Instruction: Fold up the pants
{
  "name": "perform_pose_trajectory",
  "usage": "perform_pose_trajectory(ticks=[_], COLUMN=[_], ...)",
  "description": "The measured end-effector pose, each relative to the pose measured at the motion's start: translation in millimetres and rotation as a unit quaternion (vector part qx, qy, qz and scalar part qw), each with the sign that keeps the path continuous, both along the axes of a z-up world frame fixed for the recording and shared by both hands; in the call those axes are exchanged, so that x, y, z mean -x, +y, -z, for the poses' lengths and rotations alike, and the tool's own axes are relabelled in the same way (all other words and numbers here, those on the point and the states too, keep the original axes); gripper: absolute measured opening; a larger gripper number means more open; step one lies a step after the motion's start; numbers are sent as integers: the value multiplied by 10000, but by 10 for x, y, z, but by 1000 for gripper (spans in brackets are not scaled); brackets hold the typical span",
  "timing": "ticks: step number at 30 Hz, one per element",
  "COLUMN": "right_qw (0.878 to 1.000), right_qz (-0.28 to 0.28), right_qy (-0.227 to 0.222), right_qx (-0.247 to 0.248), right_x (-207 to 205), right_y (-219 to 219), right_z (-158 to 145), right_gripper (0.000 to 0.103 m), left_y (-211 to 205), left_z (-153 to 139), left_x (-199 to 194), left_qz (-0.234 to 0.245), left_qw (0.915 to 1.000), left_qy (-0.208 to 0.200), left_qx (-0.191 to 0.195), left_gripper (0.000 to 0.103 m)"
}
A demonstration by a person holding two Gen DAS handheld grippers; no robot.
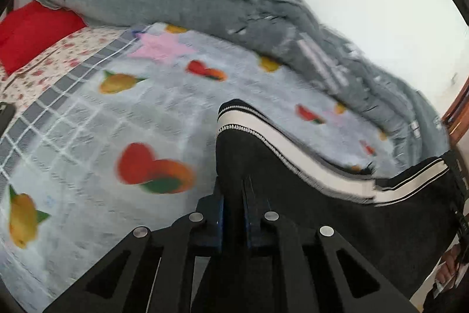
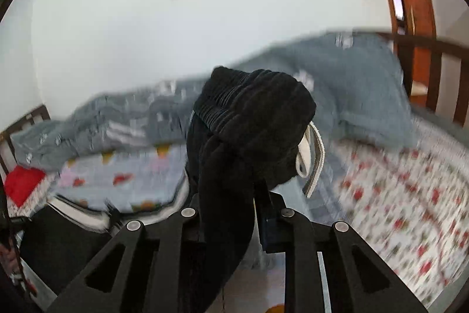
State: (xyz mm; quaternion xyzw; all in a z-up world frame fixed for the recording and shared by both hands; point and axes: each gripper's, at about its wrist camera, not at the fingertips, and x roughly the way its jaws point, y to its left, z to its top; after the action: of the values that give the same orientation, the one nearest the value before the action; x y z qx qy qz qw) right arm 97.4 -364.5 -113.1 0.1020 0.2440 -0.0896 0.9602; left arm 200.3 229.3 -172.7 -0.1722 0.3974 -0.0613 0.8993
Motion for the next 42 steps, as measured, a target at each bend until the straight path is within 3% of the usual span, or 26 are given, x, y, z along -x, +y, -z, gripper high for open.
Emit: perform_pose_trajectory(ticks=[4,7,10,13,16,22,24,27,30,34,36,37,38,42], right_qw=[9927,9867,9817,9748,9758,9914,9911,9858,9741,9632,9573,9547,9559,9680], right_qz=[617,705,852,1017,1007,-32,-547,-1271,-1993,-2384,-2318,-2325,-2285,-2357], right_qy=[877,1279,1426,1497,1278,951,913,936,957,1181,1631,1788,1778,796], right_qx=[555,716,934,1302,1463,903,794,578,467,390,568,508,486,330], right_x=[-243,-276,-148,124,299,-36,-179,-314,-380,-456,-624,-672,-668,-348], right_y=[-149,-188,-156,-55,77,796,1189,1663,2158,2512,2573,2575,2555,2353], right_z=[714,956,926,759,526,307,352,424,471,598,790,854,872,605], right_gripper=[26,34,51,53,53,53,53,53,53,53,43,19,10,7], left_y=[172,143,141,231,262,-134,-293,-428,-319,-114,-67,-61,-48,23], left_z=[300,391,383,332,260,214,337,441,381,365,358,355,351,299], left_x=[-29,-9,84,219,242,201,257,398,475,586,661,681,715,854], left_qz=[190,192,174,103,155,581,635,626,672,597,529,514,504,437], left_qw=[9991,9996,9988,9987,9987,9953,9921,9852,9898,9954,9956,9956,9955,9958], left_qy=[233,194,76,-61,-197,-302,-254,-331,-233,-123,-131,-135,-153,-274], left_qx=[283,-94,-458,-499,-446,-713,-1053,-1563,-1231,-739,-759,-772,-784,-762], left_gripper=[15,28,43,49,49,51,59,61,60,60,60,60,60,61])
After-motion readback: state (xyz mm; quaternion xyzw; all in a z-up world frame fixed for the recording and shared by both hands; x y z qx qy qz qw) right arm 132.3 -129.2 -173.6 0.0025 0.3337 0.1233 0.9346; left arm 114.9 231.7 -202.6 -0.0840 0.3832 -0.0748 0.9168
